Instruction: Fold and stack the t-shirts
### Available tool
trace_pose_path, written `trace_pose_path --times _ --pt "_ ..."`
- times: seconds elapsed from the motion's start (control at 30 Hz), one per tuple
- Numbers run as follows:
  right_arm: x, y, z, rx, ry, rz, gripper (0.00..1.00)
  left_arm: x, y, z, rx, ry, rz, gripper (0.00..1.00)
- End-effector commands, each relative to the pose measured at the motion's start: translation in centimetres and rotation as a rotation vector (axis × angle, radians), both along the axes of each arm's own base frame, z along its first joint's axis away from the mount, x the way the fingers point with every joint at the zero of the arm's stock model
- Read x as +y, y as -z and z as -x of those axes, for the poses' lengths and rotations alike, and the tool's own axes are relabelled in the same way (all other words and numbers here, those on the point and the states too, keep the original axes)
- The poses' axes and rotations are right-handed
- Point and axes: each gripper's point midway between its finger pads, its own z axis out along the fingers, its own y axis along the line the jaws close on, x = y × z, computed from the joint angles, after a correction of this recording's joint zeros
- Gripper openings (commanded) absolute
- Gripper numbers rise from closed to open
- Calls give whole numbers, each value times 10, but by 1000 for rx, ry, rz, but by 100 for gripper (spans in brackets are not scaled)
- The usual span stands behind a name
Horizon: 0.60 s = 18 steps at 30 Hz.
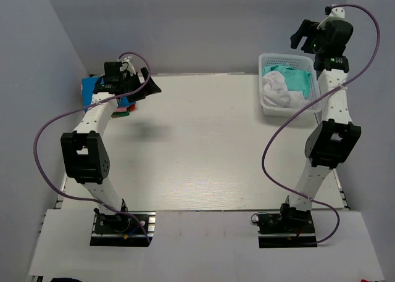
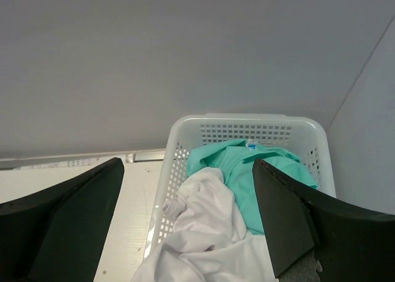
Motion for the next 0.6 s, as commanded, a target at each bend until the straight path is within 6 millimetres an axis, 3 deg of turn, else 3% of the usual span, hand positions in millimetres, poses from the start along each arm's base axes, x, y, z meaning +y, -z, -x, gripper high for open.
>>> trace_pose_path --times 0.0,0.07,0.1,0.17,0.2,0.27,0.33,0.37,0.4,0.43,0.47,0.57 --pt "-11 10 -18 12 56 25 90 0 -16 -7 -34 13 0 100" --pt "-17 27 -24 57 80 37 90 0 -7 -10 -9 13 -1 100" --pt "-19 53 -33 106 86 36 90 0 -11 -11 -19 13 -1 100" --pt "-26 75 -38 155 106 52 90 0 2 -13 22 13 -1 100" --pt "-26 82 -39 171 108 60 90 0 -2 -15 10 13 -1 100" --pt "-29 117 -47 229 116 58 90 0 3 -18 31 13 -2 100" --pt "-32 132 -52 249 130 57 90 -5 4 -18 39 22 -2 100" --pt "-32 163 -59 293 133 55 90 -5 4 -18 39 22 -2 100" --pt "-33 163 -64 287 148 43 90 -5 4 -21 36 22 -2 100" --pt "-39 171 -67 296 186 44 90 -5 6 -22 45 22 -2 100" --pt "-51 198 -71 330 278 12 90 -10 6 -21 45 31 -2 100" --pt "-74 222 -72 343 448 -7 90 -10 3 -20 50 26 4 100"
